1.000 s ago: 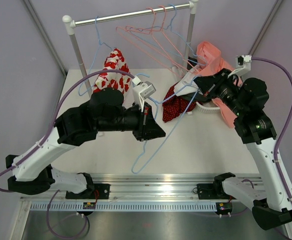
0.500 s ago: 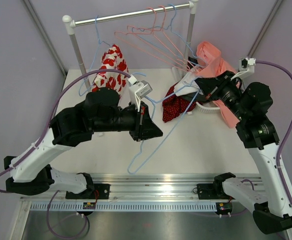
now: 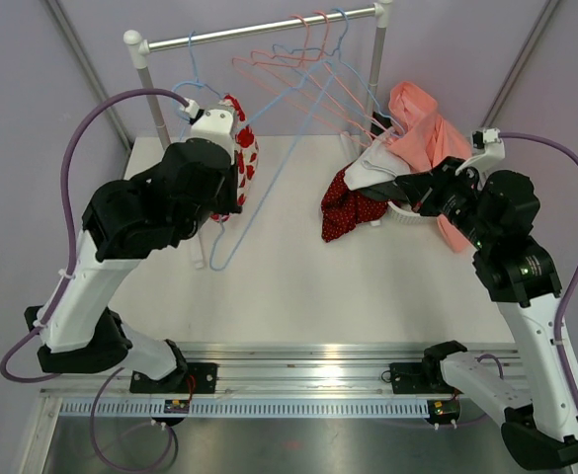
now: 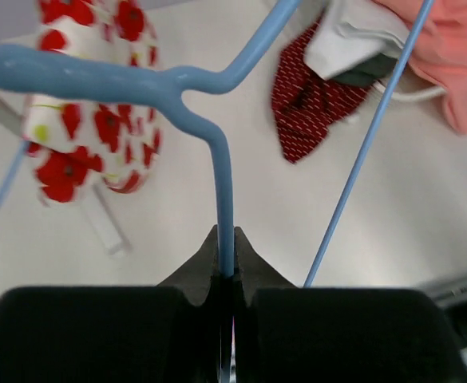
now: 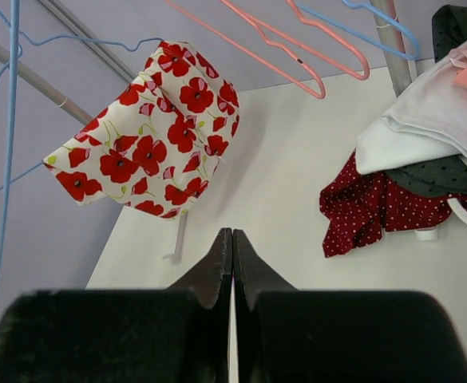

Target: Remove the skirt from the hanger

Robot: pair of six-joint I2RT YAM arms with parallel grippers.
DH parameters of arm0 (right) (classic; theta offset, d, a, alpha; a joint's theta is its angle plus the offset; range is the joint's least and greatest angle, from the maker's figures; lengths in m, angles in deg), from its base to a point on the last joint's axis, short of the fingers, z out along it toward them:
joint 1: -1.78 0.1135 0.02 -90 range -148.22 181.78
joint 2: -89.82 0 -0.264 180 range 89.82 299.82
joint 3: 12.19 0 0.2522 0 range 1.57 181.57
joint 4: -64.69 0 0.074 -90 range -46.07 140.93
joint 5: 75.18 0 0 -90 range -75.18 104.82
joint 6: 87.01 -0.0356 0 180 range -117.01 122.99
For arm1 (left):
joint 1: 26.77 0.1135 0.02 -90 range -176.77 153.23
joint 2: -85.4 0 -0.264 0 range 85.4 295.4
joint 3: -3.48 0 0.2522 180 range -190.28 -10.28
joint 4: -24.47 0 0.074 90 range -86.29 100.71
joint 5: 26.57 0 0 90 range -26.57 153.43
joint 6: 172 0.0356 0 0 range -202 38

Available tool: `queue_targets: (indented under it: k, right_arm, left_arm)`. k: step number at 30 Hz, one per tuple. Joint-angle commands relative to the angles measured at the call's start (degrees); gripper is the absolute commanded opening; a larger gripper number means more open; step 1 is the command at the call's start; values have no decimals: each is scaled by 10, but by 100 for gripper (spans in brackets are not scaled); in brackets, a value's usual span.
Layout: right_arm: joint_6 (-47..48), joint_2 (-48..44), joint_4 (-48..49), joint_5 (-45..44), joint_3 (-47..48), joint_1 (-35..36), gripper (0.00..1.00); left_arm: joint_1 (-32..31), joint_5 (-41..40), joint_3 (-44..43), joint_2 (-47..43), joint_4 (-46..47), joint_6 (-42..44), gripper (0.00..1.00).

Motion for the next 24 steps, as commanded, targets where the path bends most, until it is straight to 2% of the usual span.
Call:
queue_targets:
  k: [1, 3, 8, 15, 20, 24]
  right_arm:
    - [28, -23, -17, -10, 26, -1, 0]
    - [37, -26, -23, -9, 28, -1, 0]
    - [47, -37, -31, -2, 22, -1, 0]
    - [74, -57, -55, -7, 20, -1, 0]
    - [86, -67, -68, 1, 15, -1, 0]
    - [86, -68, -70, 18, 8, -1, 0]
  left_arm:
    - [38, -139, -54, 23, -71, 6, 0]
    - [58, -180, -52, 42, -108, -8, 0]
    - [122, -211, -22, 79, -112, -21, 0]
    - [172, -206, -117, 185, -98, 22, 0]
    - [211, -187, -194, 246, -9, 95, 0]
    - [226, -177, -188, 258, 95, 141, 0]
